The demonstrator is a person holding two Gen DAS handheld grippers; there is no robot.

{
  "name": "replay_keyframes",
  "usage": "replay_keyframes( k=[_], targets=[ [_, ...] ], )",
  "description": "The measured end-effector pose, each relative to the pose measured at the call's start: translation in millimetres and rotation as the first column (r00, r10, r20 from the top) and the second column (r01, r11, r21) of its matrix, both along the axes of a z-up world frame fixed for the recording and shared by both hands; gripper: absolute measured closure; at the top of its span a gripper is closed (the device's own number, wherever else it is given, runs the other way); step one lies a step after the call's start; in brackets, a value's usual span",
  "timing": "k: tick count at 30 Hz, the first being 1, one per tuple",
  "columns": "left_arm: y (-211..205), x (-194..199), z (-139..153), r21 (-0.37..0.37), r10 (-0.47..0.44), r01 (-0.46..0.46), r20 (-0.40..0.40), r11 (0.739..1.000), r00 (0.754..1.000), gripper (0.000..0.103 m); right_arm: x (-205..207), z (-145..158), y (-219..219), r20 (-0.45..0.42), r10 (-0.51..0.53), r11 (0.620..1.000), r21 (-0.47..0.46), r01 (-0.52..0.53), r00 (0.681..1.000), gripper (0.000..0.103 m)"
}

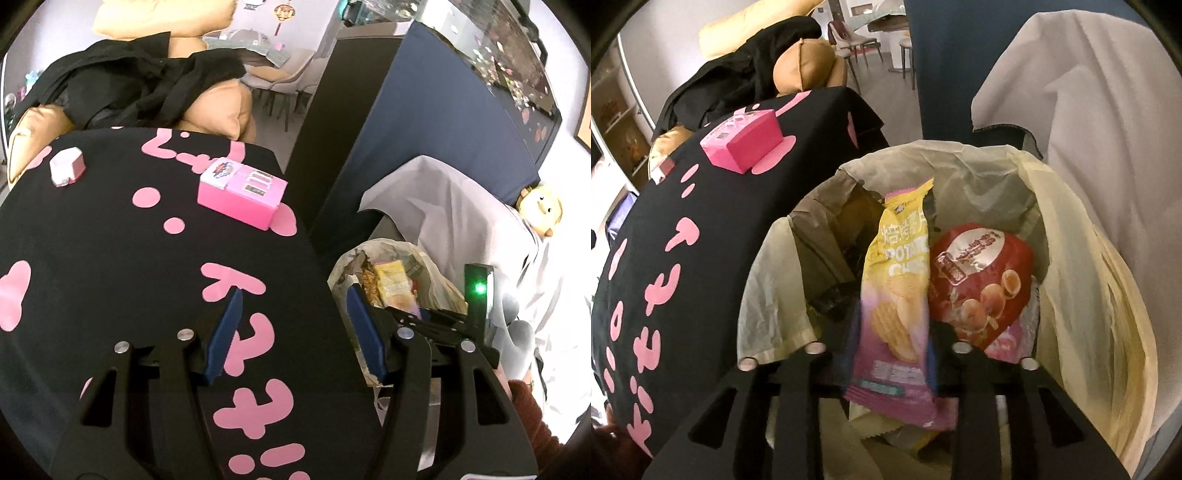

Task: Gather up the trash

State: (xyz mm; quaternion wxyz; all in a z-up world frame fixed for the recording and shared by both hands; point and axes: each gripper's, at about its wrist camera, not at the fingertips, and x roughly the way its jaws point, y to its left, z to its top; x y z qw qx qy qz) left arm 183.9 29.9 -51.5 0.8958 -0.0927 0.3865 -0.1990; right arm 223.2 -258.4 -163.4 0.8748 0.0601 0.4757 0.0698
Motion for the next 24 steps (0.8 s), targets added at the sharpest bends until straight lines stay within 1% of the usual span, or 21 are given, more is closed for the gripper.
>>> replay_keyframes(
  k=[2, 4, 6, 9, 12, 13, 14, 16, 18, 21, 24],
  targets=[
    [3, -1, 0, -0.007, 0.009, -0.009, 0.000, 1.000, 1.000, 0.040, -6, 7, 2, 0.025, -0.001, 1.000, -0.013, 0.002, 1.000, 0.064],
    [4, -5, 4, -0.015, 0.016, -0.015, 0.013, 1.000, 1.000, 0.039, -14, 15, 5, 0.057, 0.003, 1.000, -0.026, -0.002, 0.998, 0.049],
    [5, -9, 8, -0.008, 0.019, -0.018, 0.033, 1.000, 0.999, 0.038, -25, 25, 7, 0.088, 0.002, 0.999, -0.036, 0.001, 0.996, 0.045],
    [5, -22, 17, 0.000, 0.036, -0.036, 0.079, 0.999, 0.996, 0.035, -43, 43, 5, 0.130, -0.025, 0.999, -0.026, 0.029, 0.991, 0.044],
    [3, -42, 27, 0.014, 0.041, -0.043, 0.114, 0.999, 0.993, 0.025, -68, 68, 2, 0.182, -0.040, 0.999, 0.019, 0.038, 0.983, 0.044],
    [3, -48, 29, 0.019, 0.043, -0.045, 0.122, 0.999, 0.992, 0.020, -80, 80, 2, 0.205, -0.047, 0.998, 0.038, 0.040, 0.978, 0.044],
    [3, -59, 32, 0.021, 0.062, -0.066, 0.136, 0.998, 0.989, 0.016, -92, 92, 3, 0.228, -0.054, 0.998, 0.055, 0.042, 0.972, 0.044],
    [3, -73, 35, 0.033, 0.088, -0.093, 0.145, 0.995, 0.986, 0.011, -115, 109, 7, 0.266, -0.071, 0.995, 0.080, 0.051, 0.961, 0.044],
    [0, -91, 41, 0.069, 0.087, -0.099, 0.165, 0.993, 0.982, 0.011, -140, 123, 14, 0.289, -0.095, 0.991, 0.115, 0.063, 0.953, 0.044],
    [-2, -119, 50, 0.117, 0.076, -0.104, 0.223, 0.988, 0.972, 0.011, -165, 135, 28, 0.308, -0.083, 0.990, 0.133, 0.044, 0.948, 0.044],
    [0, -141, 59, 0.145, 0.065, -0.109, 0.275, 0.984, 0.959, 0.011, -191, 142, 45, 0.346, -0.057, 0.995, 0.092, 0.027, 0.937, 0.044]
  ],
)
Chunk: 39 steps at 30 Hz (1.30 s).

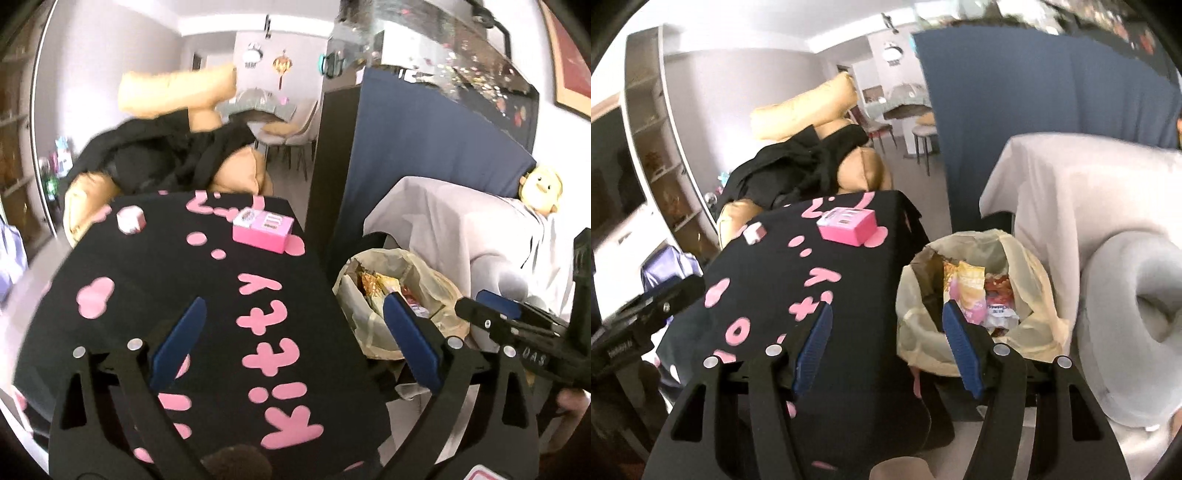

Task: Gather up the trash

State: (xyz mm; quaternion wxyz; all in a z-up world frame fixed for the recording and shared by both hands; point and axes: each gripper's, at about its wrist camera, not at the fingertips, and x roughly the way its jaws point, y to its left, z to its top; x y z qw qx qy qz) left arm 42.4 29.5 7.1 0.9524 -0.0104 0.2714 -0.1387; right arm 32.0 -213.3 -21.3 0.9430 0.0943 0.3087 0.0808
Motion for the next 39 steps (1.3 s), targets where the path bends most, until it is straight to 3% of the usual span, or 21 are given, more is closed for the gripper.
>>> replay_keyframes(
  k=[3, 8, 19, 39],
  targets=[
    [2, -16, 4, 0.028, 0.027, -0.028, 0.026, 0.999, 0.999, 0.011, -22, 4, 18, 0.024, 0.026, 0.998, -0.065, -0.024, 0.999, 0.044],
    [-3, -34, 7, 0.103, 0.055, -0.059, 0.037, 0.993, 0.998, 0.011, -43, 12, 29, 0.061, 0.047, 0.996, -0.075, -0.042, 0.997, 0.044],
    [8, -53, 19, 0.103, 0.102, -0.109, 0.070, 0.989, 0.992, 0.011, -68, 31, 31, 0.137, 0.038, 0.997, -0.073, -0.028, 0.990, 0.043],
    [9, -60, 27, 0.101, 0.092, -0.102, 0.106, 0.990, 0.990, 0.011, -73, 38, 32, 0.155, 0.043, 0.997, -0.066, -0.033, 0.987, 0.043]
  ],
)
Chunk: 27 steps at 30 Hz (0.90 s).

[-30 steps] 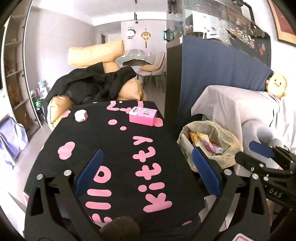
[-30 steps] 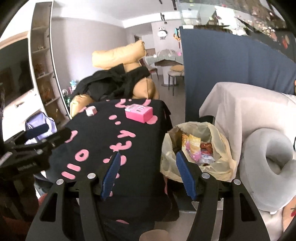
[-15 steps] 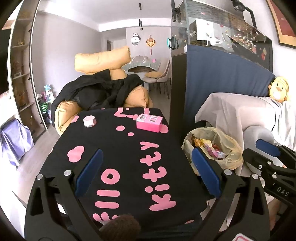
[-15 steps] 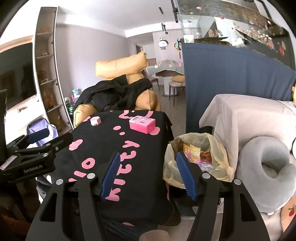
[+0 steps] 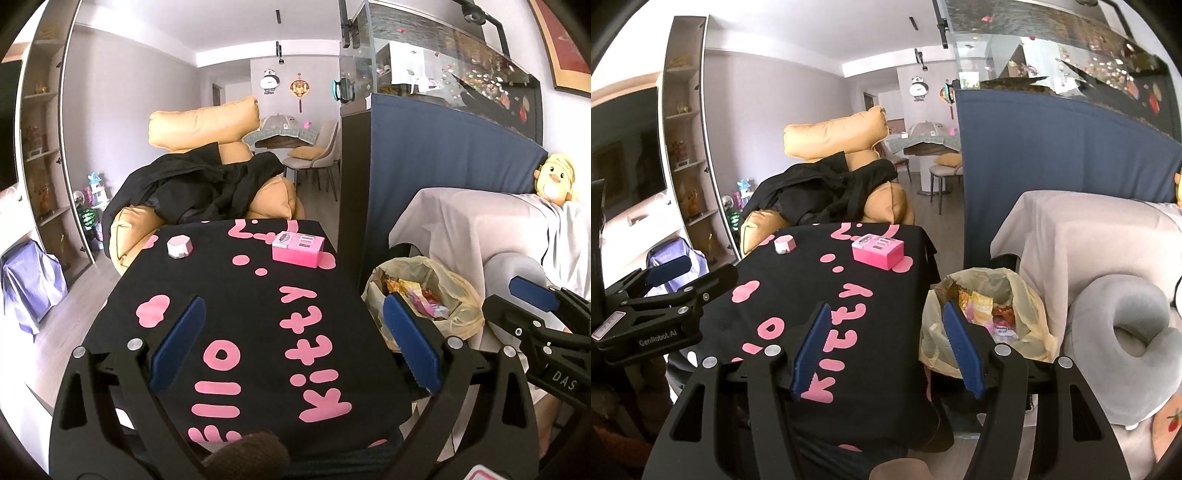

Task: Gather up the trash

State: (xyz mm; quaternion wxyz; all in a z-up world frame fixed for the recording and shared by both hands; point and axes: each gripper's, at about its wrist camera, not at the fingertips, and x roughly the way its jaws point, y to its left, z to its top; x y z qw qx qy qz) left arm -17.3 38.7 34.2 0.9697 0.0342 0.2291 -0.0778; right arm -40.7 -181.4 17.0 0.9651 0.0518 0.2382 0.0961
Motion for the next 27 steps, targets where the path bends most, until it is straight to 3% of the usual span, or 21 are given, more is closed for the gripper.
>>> replay_keyframes(
  k=[27],
  targets=[
    [-4.9, 0.4, -3.0, 0.005, -0.011, 0.011, -0.002, 1.000, 1.000, 0.011, -0.5, -1.7, -7.3, -0.006, -0.011, 1.000, 0.022, 0.011, 1.000, 0.043]
  ],
)
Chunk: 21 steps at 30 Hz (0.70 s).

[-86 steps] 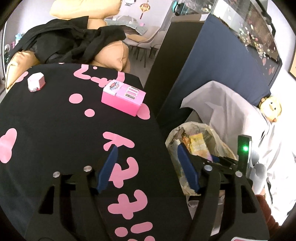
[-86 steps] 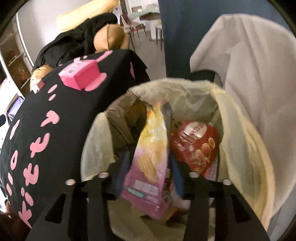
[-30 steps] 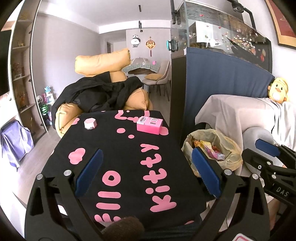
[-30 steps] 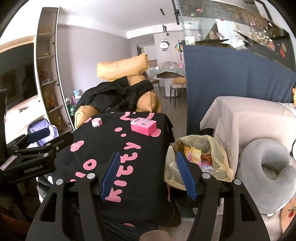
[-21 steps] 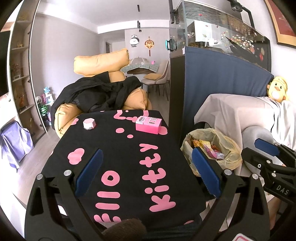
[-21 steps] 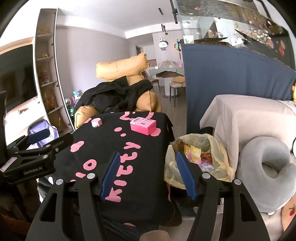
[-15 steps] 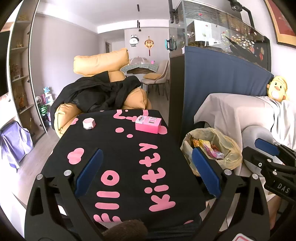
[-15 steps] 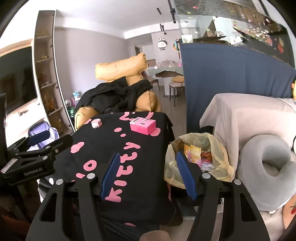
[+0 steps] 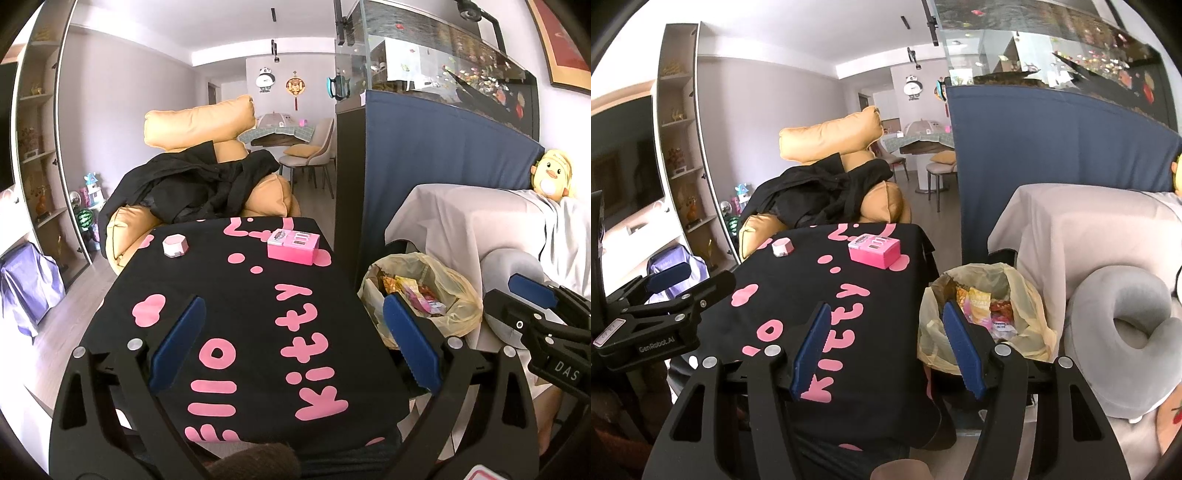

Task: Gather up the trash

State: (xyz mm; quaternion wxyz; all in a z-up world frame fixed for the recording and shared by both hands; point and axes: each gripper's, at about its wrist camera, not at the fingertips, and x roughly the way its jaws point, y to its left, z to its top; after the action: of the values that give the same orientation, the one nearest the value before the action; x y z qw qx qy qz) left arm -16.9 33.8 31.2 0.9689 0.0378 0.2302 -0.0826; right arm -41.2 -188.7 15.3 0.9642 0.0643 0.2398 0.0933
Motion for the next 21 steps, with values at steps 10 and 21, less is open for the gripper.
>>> replay_keyframes(
  k=[10, 21],
  targets=[
    [0.0, 0.1, 0.5, 0.000, 0.001, -0.001, -0.002, 1.000, 1.000, 0.011, -0.2, 0.1, -1.0, 0.001, -0.003, 1.000, 0.002, 0.003, 1.000, 0.043],
    [-1.4, 0.4, -1.4, 0.000, -0.002, 0.002, -0.004, 1.000, 1.000, 0.011, -2.5, -0.1, -1.7, 0.000, -0.010, 1.000, 0.007, 0.010, 1.000, 0.043]
  ],
)
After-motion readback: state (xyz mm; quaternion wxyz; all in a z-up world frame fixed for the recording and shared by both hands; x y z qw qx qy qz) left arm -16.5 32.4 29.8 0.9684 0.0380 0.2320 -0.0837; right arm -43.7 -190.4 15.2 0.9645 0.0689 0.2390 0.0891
